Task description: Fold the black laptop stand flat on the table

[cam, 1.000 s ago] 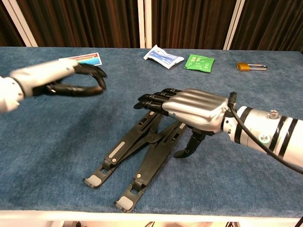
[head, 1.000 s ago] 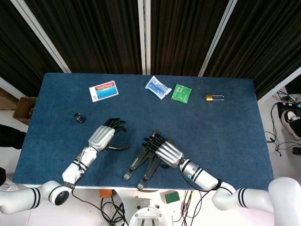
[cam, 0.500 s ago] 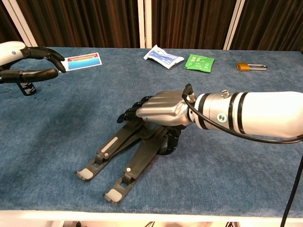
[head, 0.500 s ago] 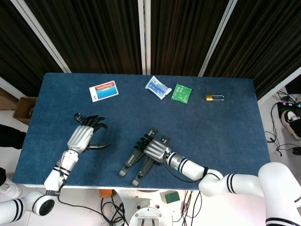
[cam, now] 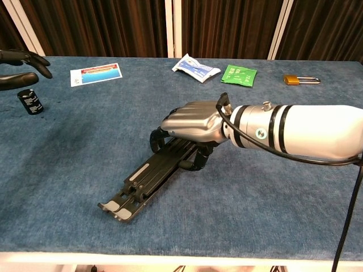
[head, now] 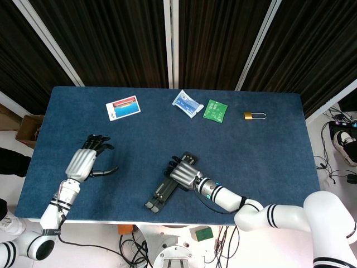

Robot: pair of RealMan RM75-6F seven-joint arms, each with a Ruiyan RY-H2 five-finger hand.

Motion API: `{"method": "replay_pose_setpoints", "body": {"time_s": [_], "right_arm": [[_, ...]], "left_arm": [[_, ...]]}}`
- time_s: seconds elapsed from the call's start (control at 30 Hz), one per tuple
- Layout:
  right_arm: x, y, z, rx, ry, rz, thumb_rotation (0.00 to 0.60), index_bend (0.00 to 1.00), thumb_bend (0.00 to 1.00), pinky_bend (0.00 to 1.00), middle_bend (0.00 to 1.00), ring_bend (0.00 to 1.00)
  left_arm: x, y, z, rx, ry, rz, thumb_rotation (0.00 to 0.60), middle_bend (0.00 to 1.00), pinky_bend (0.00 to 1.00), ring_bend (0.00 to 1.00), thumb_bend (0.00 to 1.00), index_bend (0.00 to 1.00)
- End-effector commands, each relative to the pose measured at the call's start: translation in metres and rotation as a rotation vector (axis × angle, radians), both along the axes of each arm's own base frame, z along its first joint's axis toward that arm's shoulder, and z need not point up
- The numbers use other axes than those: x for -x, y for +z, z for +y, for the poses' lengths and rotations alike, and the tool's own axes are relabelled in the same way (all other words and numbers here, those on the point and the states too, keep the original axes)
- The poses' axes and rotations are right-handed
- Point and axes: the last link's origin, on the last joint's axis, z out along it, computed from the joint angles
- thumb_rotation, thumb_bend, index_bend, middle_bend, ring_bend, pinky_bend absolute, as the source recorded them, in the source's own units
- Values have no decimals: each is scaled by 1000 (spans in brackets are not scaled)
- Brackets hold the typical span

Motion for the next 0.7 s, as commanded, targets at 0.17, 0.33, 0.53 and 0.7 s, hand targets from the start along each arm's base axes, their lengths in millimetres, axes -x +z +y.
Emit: {"method": "replay_pose_setpoints", "body": {"time_s": [0.17, 0.33, 0.53, 0.7], "right_arm": [[37, 64, 8, 139, -145, -108, 600, 0, 224, 0, 0, 0], [85, 132, 28, 351, -257, -191, 600, 0, 218, 0, 0, 0], [155, 212, 78, 624, -377, -249, 600, 0, 218, 0, 20, 0], [203, 250, 129, 764, -470, -314, 600, 0, 221, 0, 22, 0]], "left_arm": [[32, 30, -13, -50, 69, 70, 166, 113, 74, 40, 0, 267], [55, 57, -28, -111, 120, 133, 308, 113, 75, 41, 0, 264], [76, 86, -55, -204, 167, 225, 600, 111, 75, 41, 0, 257], [82, 95, -87, -240, 194, 261, 600, 111, 75, 41, 0, 252]]}}
